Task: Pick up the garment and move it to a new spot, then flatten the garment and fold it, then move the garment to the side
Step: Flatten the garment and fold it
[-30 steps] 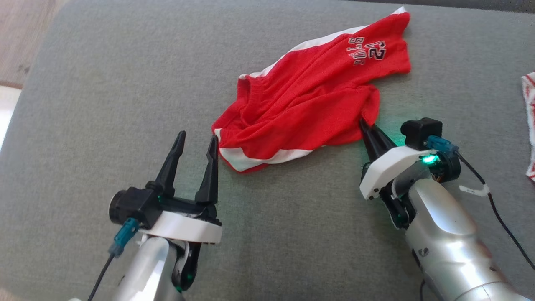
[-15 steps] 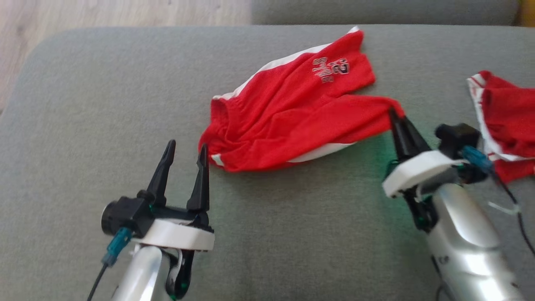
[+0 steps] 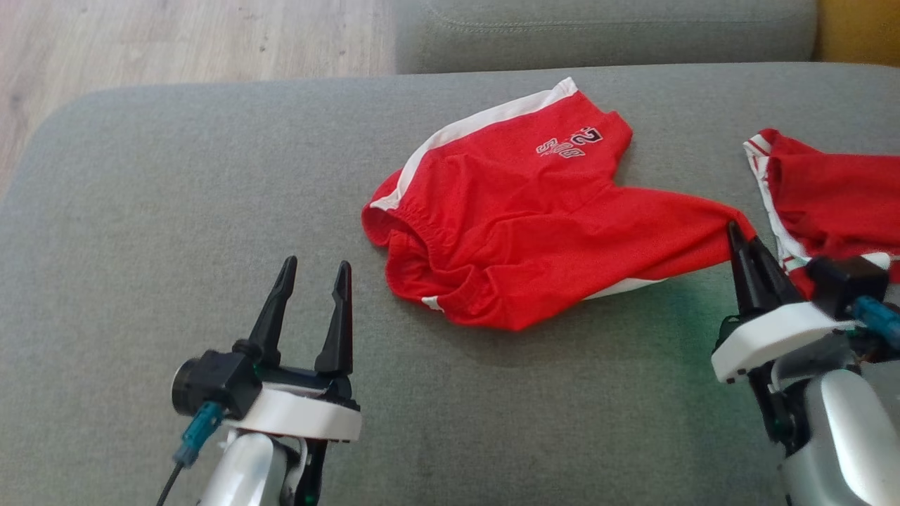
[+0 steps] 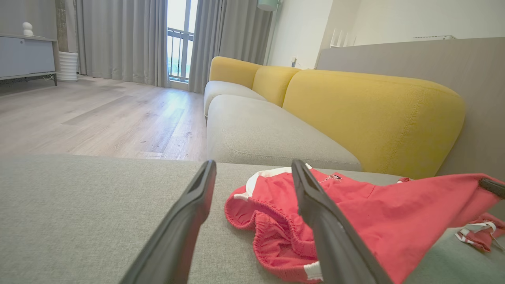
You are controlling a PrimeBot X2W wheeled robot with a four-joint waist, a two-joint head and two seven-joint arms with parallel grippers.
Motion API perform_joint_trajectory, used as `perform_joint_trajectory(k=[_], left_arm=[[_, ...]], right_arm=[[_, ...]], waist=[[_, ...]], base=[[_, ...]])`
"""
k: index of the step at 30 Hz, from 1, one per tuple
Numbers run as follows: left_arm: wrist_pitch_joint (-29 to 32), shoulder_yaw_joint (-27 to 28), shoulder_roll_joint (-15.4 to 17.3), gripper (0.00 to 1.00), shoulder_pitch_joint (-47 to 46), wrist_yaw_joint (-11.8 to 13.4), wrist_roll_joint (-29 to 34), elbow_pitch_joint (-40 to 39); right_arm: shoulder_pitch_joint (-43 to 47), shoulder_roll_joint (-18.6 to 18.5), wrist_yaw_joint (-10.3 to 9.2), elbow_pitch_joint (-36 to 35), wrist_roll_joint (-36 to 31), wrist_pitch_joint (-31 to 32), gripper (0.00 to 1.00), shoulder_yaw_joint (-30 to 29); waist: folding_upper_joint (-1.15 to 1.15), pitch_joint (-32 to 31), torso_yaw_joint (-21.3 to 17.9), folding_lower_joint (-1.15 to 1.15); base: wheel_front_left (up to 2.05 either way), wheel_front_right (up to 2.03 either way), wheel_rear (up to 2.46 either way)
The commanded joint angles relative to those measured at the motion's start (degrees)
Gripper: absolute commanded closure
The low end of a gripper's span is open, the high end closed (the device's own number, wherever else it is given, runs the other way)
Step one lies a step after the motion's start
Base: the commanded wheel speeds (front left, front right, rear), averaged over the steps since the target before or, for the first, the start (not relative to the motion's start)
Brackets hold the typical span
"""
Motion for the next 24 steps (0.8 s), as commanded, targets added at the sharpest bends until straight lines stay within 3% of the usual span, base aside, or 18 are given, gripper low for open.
perform_joint_trajectory(k=[1, 8, 16, 17, 18, 19, 24], left_arm=[[-0.46, 1.82, 0.40, 0.00, -1.56, 0.05, 0.28, -2.08], [-0.46, 0.86, 0.40, 0.00, -2.32, -0.09, 0.13, -1.97], [-0.46, 0.30, 0.40, 0.00, -3.22, -0.05, -0.30, -1.91], [-0.46, 0.33, 0.40, 0.00, -3.28, -0.02, -0.35, -1.92], [-0.46, 0.40, 0.40, 0.00, -3.32, 0.00, -0.36, -1.93], [-0.46, 0.50, 0.40, 0.00, -3.35, 0.02, -0.36, -1.93], [-0.46, 0.88, 0.40, 0.00, -3.35, 0.16, -0.27, -1.85]], right_arm=[[-1.43, 0.05, -0.04, -3.87, -0.73, 1.16, 1.00, 0.35], [-3.14, 0.99, -0.04, -5.49, -1.93, 6.98, 1.00, -1.28], [-8.96, 0.01, -0.04, 2.24, -4.49, 9.73, 1.00, -1.39], [-9.83, 0.00, -0.04, 3.68, -4.81, 9.26, 0.87, -1.19], [-10.70, 0.12, -0.04, 5.23, -4.99, 8.52, 0.29, -1.13], [-11.49, 0.09, -0.04, 7.06, -5.46, 7.95, 0.00, -0.90], [-14.74, 0.94, -0.04, 15.96, -9.09, 4.01, 0.00, 0.13]], waist=[[0.00, 0.38, 0.39, 0.01], [0.00, 1.77, 2.46, 0.01], [0.00, 3.07, 4.87, 0.01], [0.00, 3.19, 4.97, 0.01], [0.00, 3.32, 5.00, 0.01], [0.00, 3.43, 4.96, 0.01], [0.00, 3.40, 4.00, 0.01]], base=[[0.00, 0.00, 0.00], [0.00, 0.00, 0.00], [0.00, 0.00, 0.00], [0.00, 0.00, 0.00], [0.00, 0.00, 0.00], [0.00, 0.00, 0.00], [0.00, 0.00, 0.00]])
